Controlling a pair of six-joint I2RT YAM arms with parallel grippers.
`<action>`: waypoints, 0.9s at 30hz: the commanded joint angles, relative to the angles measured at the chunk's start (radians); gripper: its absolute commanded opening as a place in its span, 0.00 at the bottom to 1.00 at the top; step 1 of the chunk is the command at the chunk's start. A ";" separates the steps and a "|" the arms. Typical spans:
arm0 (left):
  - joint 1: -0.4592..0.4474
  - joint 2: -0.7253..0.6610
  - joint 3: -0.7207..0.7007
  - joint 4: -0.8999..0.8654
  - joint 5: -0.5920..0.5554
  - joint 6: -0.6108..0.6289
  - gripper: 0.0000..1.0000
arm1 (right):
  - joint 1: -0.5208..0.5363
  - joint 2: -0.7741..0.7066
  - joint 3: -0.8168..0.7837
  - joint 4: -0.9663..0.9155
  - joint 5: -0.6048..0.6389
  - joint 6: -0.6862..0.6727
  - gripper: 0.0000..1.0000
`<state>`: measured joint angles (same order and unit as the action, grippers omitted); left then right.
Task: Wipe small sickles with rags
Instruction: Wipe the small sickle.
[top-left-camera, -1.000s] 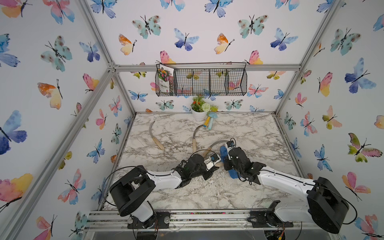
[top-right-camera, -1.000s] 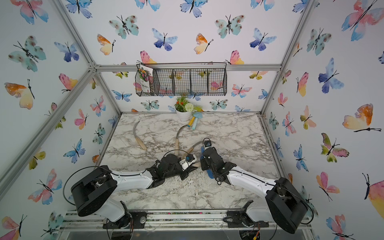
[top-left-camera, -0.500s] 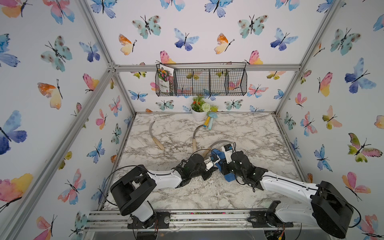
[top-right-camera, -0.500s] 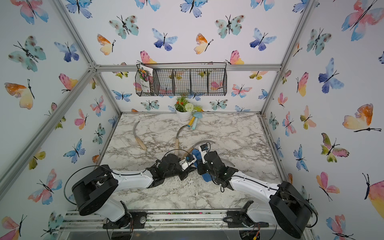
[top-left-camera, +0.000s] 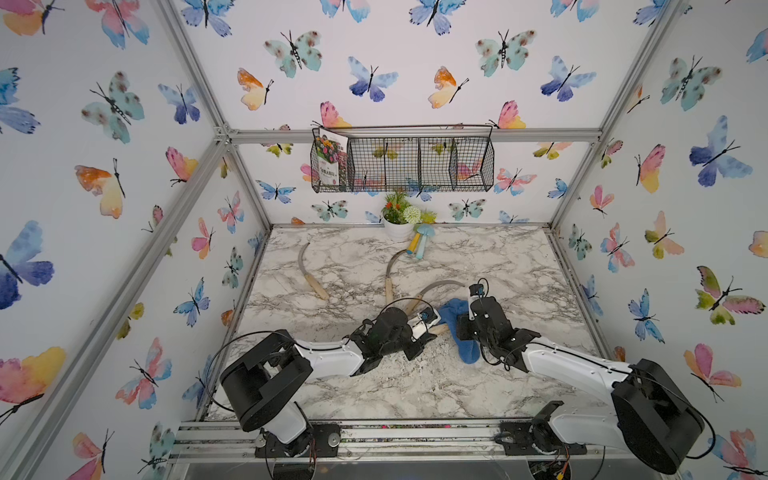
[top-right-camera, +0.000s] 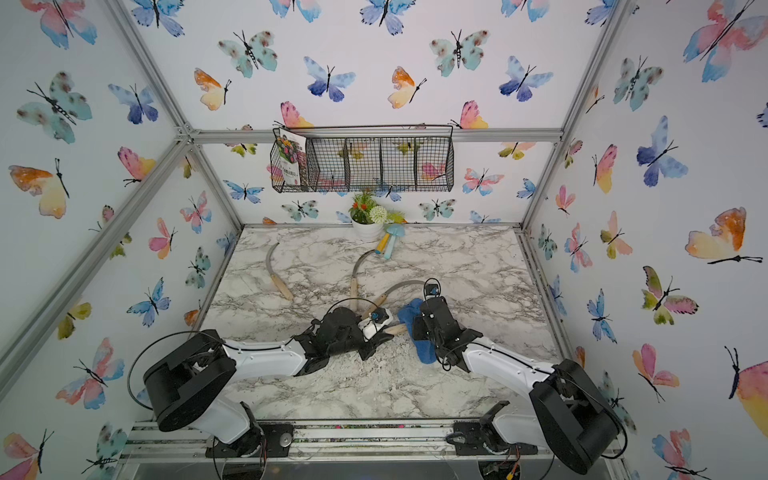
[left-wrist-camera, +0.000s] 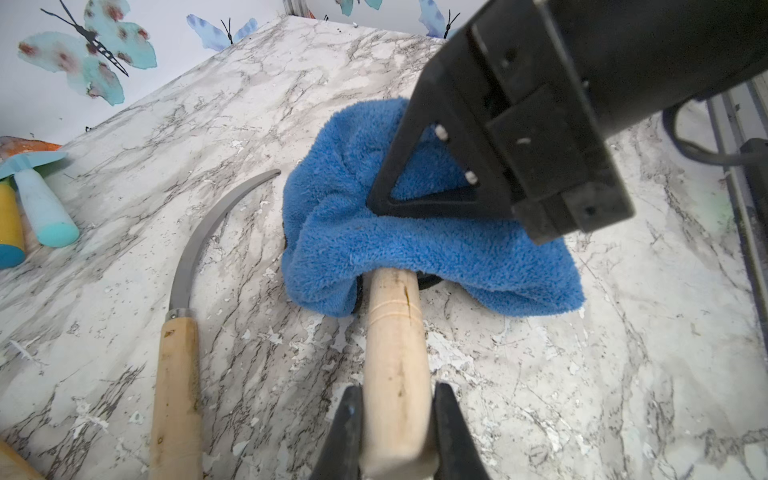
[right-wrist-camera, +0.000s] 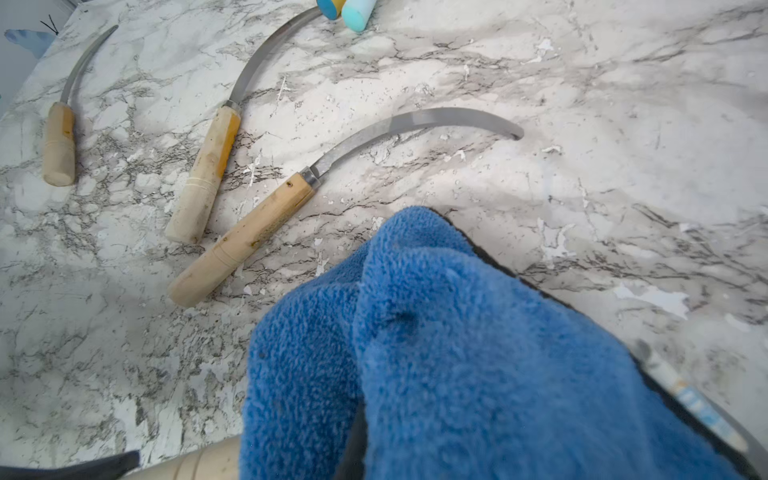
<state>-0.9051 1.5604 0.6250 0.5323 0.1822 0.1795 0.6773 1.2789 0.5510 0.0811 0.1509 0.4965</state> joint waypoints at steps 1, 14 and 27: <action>0.005 -0.025 0.018 0.059 0.012 0.002 0.00 | 0.066 -0.009 0.026 -0.014 -0.083 -0.001 0.02; 0.005 -0.038 0.010 0.060 0.009 0.000 0.00 | 0.212 -0.015 -0.038 0.130 -0.085 0.055 0.02; 0.005 -0.048 0.008 0.057 0.020 0.000 0.00 | -0.062 0.055 -0.063 0.121 -0.197 0.024 0.02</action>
<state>-0.9024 1.5597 0.6224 0.5098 0.1818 0.1722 0.6037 1.3182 0.4747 0.2691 0.0170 0.5369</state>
